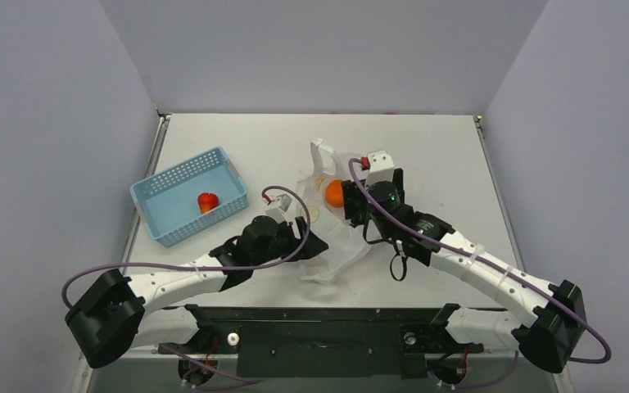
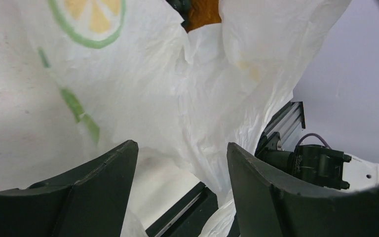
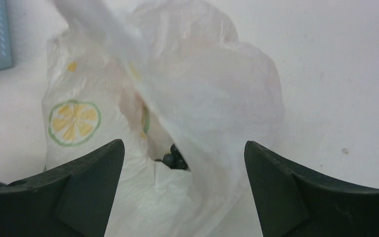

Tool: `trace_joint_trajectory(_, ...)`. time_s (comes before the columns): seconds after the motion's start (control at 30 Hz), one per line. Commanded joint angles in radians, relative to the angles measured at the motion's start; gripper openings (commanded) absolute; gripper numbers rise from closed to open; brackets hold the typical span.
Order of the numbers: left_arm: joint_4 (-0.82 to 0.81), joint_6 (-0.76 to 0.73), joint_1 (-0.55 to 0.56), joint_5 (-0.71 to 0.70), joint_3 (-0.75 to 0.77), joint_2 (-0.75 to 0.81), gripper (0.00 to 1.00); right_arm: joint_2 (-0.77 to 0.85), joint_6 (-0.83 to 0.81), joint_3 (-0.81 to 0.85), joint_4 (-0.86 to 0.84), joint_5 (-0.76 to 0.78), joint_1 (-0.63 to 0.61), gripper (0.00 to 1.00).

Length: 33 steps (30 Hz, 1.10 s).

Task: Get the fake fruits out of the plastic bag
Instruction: Adjust the plastic bag at the center of the board, then take out the fake fruit from the plastic bag.

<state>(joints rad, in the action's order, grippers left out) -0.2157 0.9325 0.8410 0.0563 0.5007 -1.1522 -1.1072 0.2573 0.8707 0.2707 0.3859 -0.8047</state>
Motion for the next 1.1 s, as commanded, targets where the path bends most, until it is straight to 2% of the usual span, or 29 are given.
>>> trace_joint_trajectory(0.0,-0.177,0.026,0.039,0.054,0.046,-0.051,0.64,-0.074,-0.003,0.141,0.021,0.192,-0.01,0.87)
trace_joint_trajectory(0.17,-0.149,-0.033,0.036,0.052,0.147,-0.081,0.64,-0.112,0.123,0.171,0.13,0.335,-0.005,0.87)
trace_joint_trajectory(0.27,-0.069,-0.093,0.014,0.076,0.243,-0.158,0.64,-0.102,0.159,0.105,0.112,0.313,0.02,0.86)
trace_joint_trajectory(0.37,-0.065,-0.135,0.01,0.102,0.309,-0.212,0.64,-0.097,0.134,0.065,0.058,0.253,0.068,0.84)
trace_joint_trajectory(0.4,-0.083,-0.138,0.011,0.109,0.313,-0.24,0.64,-0.09,0.127,0.035,0.011,0.237,0.08,0.82)
trace_joint_trajectory(0.47,-0.106,-0.135,0.01,0.111,0.326,-0.28,0.64,-0.083,0.135,0.016,-0.011,0.169,0.132,0.69)
trace_joint_trajectory(0.5,-0.108,-0.138,0.009,0.11,0.341,-0.296,0.63,-0.079,0.145,0.004,-0.015,0.12,0.158,0.59)
trace_joint_trajectory(0.53,-0.105,-0.149,0.008,0.109,0.366,-0.325,0.61,-0.066,0.147,-0.005,-0.026,0.103,0.165,0.55)
trace_joint_trajectory(0.57,-0.099,-0.158,0.006,0.111,0.383,-0.341,0.59,-0.057,0.148,-0.031,-0.034,0.081,0.172,0.46)
trace_joint_trajectory(0.63,-0.067,-0.198,0.006,0.109,0.444,-0.393,0.49,-0.037,0.152,-0.073,-0.059,0.047,0.176,0.32)
trace_joint_trajectory(0.67,-0.051,-0.224,0.006,0.102,0.496,-0.438,0.43,-0.026,0.154,-0.088,-0.072,0.038,0.177,0.29)
trace_joint_trajectory(0.7,-0.006,-0.233,0.006,0.095,0.521,-0.461,0.42,-0.022,0.163,-0.114,-0.078,0.02,0.177,0.24)
trace_joint_trajectory(0.8,0.048,-0.251,0.011,0.048,0.619,-0.559,0.41,0.011,0.179,-0.163,-0.114,0.002,0.176,0.21)
trace_joint_trajectory(1.07,0.109,-0.308,0.018,-0.027,0.738,-0.718,0.38,0.058,0.167,-0.22,-0.145,0.01,0.184,0.17)
